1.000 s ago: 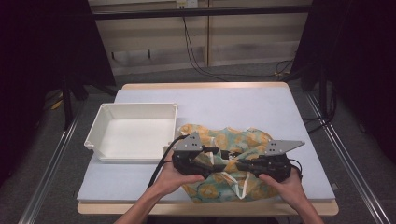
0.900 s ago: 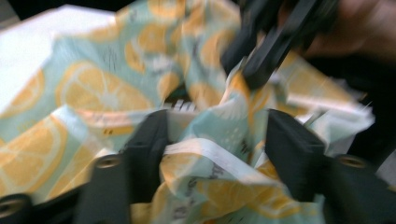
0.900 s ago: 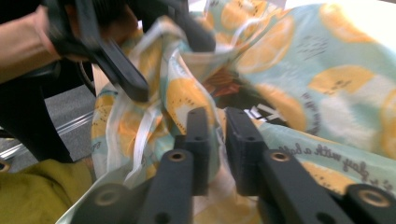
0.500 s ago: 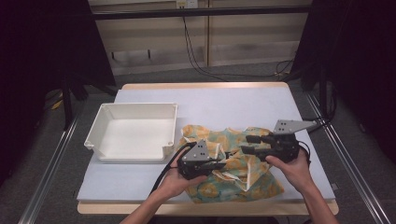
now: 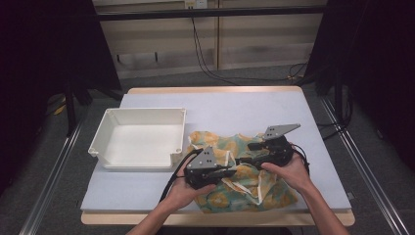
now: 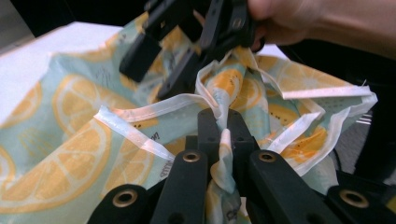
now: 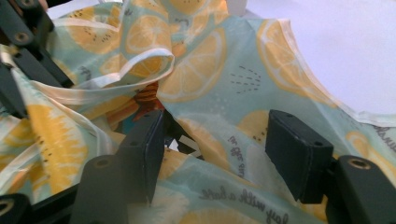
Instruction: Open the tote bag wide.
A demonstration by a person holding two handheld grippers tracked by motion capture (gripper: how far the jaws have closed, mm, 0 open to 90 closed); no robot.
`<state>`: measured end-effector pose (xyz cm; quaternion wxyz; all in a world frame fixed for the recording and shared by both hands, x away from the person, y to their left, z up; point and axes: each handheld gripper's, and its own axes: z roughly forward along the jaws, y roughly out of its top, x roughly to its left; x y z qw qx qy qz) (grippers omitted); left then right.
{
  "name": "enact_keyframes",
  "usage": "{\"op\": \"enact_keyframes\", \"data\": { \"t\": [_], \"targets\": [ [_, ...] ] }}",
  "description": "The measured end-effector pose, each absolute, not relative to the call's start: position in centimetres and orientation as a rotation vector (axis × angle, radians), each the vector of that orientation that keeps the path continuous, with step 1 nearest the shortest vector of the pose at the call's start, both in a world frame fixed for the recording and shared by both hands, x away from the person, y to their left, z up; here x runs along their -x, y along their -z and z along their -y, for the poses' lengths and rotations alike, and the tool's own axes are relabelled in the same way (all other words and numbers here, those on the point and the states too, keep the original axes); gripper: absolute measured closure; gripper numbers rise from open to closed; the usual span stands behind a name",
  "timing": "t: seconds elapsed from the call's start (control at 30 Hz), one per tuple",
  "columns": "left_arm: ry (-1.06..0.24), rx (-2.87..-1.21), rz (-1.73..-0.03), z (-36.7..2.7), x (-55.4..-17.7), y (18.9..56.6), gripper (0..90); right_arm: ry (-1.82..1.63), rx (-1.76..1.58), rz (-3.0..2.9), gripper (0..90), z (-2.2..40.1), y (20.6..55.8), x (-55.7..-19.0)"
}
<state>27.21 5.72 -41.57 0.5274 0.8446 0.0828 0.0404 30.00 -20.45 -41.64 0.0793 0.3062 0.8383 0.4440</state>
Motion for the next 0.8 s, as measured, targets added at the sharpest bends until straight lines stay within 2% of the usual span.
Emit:
{"op": "enact_keyframes", "data": {
  "t": [0.23, 0.3, 0.33, 0.47, 0.8],
  "targets": [
    [-0.095, -2.003, -0.168, -5.4, -26.7, 41.1, 88.2, -1.258, -0.925, -2.539, 44.2, 19.7, 42.8, -30.8],
    [-0.087, -1.993, -0.168, -5.4, -26.4, 41.1, 88.2, -1.267, -0.915, -2.549, 54.1, 19.6, 43.1, -31.0],
    [-0.082, -1.992, -0.162, -5.4, -26.4, 41.1, 88.4, -1.284, -0.915, -2.554, 70.5, 19.5, 43.1, -31.1],
    [-0.082, -1.979, -0.135, -5.5, -25.7, 40.8, 88.6, -1.317, -0.924, -2.538, 89.9, 19.6, 42.8, -31.4],
    [-0.080, -1.956, -0.074, -5.8, -23.2, 40.4, 89.0, -1.431, -0.995, -2.391, 90.0, 21.8, 40.1, -33.4]
  ]
}}
